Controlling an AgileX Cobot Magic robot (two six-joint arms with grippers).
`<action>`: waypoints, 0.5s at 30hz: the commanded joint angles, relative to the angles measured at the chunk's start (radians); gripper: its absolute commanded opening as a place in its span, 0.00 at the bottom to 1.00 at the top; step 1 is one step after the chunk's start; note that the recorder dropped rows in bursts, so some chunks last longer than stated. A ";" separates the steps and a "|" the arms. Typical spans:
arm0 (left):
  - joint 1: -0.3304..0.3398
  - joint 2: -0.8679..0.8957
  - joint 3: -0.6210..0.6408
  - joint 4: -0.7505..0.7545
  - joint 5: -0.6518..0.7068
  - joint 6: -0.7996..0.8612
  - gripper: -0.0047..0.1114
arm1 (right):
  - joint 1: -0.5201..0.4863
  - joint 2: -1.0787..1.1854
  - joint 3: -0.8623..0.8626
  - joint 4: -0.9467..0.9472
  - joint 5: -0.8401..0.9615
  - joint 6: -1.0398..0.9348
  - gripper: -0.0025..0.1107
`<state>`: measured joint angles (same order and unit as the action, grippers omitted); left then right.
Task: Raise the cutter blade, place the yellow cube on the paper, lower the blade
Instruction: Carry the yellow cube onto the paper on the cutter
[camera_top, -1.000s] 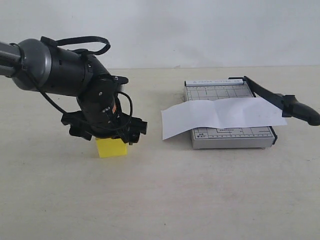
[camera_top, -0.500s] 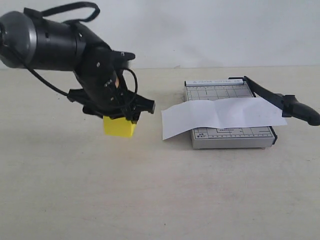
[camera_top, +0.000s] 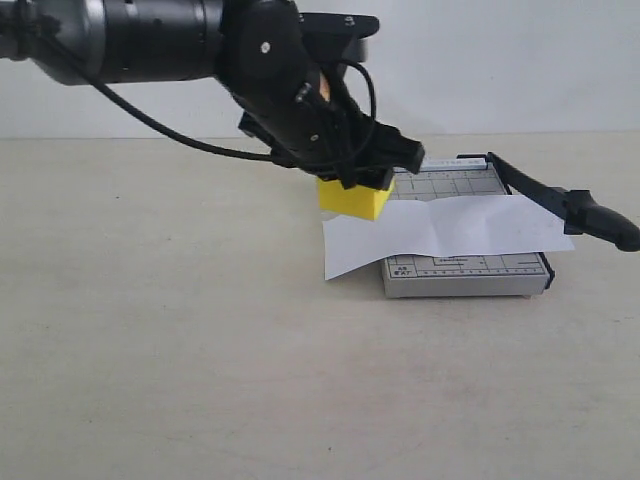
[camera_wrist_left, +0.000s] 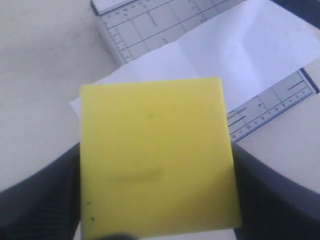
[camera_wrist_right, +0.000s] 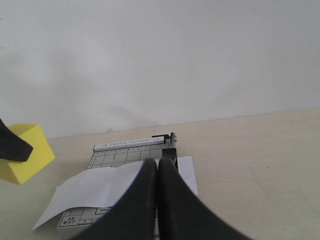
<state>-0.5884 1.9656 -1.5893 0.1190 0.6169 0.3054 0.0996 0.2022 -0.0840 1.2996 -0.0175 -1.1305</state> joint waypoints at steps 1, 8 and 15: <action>-0.049 0.073 -0.090 -0.007 -0.012 0.005 0.08 | 0.003 -0.006 0.002 -0.002 -0.004 -0.005 0.02; -0.091 0.206 -0.282 -0.007 0.075 0.032 0.08 | 0.003 -0.006 0.002 -0.002 -0.004 -0.005 0.02; -0.095 0.313 -0.434 -0.005 0.130 0.037 0.08 | 0.003 -0.006 0.002 -0.002 -0.004 -0.005 0.02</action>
<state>-0.6787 2.2473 -1.9727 0.1132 0.7263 0.3352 0.0996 0.2022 -0.0840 1.2996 -0.0175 -1.1305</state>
